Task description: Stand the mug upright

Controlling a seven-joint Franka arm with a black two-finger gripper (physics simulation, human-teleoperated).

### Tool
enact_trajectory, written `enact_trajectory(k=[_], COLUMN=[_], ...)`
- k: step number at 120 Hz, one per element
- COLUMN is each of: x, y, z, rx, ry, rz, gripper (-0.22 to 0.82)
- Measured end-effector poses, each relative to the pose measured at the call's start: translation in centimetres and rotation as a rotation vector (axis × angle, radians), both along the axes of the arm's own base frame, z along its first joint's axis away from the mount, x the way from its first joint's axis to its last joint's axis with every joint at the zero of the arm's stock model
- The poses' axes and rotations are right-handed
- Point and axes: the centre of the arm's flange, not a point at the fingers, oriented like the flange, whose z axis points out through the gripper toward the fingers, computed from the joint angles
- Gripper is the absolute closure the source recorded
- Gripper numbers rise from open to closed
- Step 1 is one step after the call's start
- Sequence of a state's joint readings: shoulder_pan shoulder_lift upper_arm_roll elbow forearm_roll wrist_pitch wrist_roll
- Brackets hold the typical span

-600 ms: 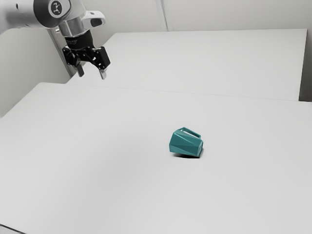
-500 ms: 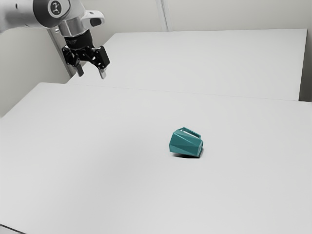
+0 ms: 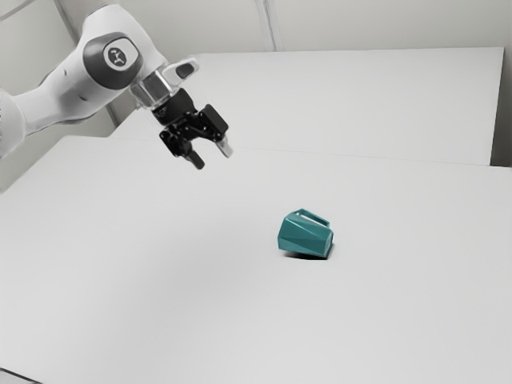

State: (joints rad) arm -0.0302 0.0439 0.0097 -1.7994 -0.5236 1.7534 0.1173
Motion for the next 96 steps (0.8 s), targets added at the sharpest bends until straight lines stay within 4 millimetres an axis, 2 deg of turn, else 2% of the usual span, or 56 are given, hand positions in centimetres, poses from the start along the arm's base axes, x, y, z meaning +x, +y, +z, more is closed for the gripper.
enact_trajectory(k=[26, 42, 54, 73, 96], x=[-0.3, -0.9, -1.0, -0.5, 0.0], y=[0.8, 1.1, 0.9, 0.6, 0.0], z=[-6.4, -11.3, -14.1, -17.5, -20.2], rx=[-0.235, -0.338, -0.397, -0.452, -0.485], ry=[0.006, 0.024, 0.017, -0.01, -0.051], rz=[0.059, 0.086, 0.094, 0.076, 0.028], gripper=[0.06, 0.07, 0.07, 0.07, 0.06])
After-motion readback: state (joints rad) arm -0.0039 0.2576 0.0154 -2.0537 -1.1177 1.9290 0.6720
